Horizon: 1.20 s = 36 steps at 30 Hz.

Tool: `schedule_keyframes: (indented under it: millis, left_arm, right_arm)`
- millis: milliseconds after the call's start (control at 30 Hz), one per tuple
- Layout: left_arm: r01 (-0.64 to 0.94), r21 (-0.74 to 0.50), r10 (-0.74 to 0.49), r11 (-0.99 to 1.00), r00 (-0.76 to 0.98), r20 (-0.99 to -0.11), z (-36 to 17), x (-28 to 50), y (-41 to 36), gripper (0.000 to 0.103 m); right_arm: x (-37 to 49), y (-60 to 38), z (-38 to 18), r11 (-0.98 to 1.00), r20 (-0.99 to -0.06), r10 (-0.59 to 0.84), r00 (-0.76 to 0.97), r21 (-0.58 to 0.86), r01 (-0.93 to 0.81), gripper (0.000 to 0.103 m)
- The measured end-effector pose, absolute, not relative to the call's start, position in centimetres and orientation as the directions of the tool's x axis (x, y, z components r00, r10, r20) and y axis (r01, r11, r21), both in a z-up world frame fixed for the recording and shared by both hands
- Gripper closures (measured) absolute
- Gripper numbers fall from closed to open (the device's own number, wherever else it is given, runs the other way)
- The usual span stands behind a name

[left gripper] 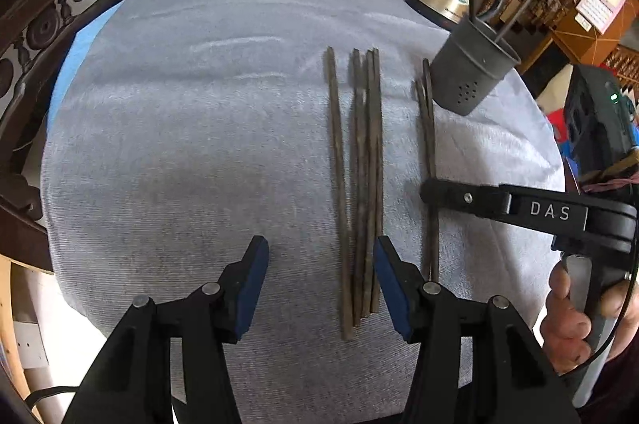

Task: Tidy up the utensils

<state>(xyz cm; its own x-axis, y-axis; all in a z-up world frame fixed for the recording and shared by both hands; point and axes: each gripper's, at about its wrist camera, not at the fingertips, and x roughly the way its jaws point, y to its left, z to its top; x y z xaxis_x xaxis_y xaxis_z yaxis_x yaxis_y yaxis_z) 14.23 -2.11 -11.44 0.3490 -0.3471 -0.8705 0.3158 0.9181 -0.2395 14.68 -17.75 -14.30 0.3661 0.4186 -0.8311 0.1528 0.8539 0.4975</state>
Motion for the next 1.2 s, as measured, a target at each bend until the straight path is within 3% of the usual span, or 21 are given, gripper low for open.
schedule_keyframes:
  millis: [67,100,200,233,400,500,633,967,1200]
  left_arm:
    - [0.317,-0.223,-0.333,0.922,0.355,-0.873,-11.7,14.1,-2.4,0.048]
    - [0.327,-0.218,-0.334,0.920,0.359,-0.872,-11.6,14.0,-2.5,0.048]
    - [0.349,-0.247,-0.365,0.904,0.329,-0.871,-11.8,14.1,-3.0,0.080]
    - [0.353,-0.259,-0.375,0.899,0.315,-0.872,-11.8,14.1,-3.1,0.081]
    - [0.379,-0.292,-0.410,0.878,0.281,-0.868,-12.1,13.5,-3.8,0.081]
    - [0.366,-0.351,-0.453,0.862,0.243,-0.858,-12.2,13.8,-3.6,0.081]
    - [0.331,-0.377,-0.468,0.865,0.266,-0.843,-11.4,14.9,-2.8,0.079]
    - [0.322,-0.305,-0.406,0.896,0.320,-0.856,-9.6,20.3,-2.9,0.070]
    - [0.374,-0.315,-0.427,0.872,0.267,-0.864,-9.5,26.2,-5.2,0.055]
  right_arm:
    - [14.5,-17.5,-14.2,0.867,-0.832,0.409,0.376,0.483,0.126,0.079]
    - [14.4,-17.3,-14.0,0.886,-0.844,0.390,0.369,0.452,0.098,0.085]
    - [14.0,-17.3,-14.0,0.906,-0.861,0.365,0.355,0.416,0.078,0.093]
    - [13.8,-17.6,-13.9,0.909,-0.863,0.360,0.353,0.410,0.075,0.093]
    - [11.9,-20.5,-13.5,0.929,-0.889,0.302,0.344,0.355,0.102,0.095]
    - [10.9,-22.5,-13.3,0.889,-0.859,0.366,0.358,0.436,0.138,0.089]
    - [11.4,-24.1,-11.5,0.849,-0.812,0.394,0.431,0.501,0.167,0.089]
    - [17.7,-22.7,-12.2,0.921,-0.886,0.242,0.395,0.338,0.194,0.088]
    - [18.6,-21.5,-14.0,0.944,-0.903,0.180,0.389,0.270,0.190,0.090]
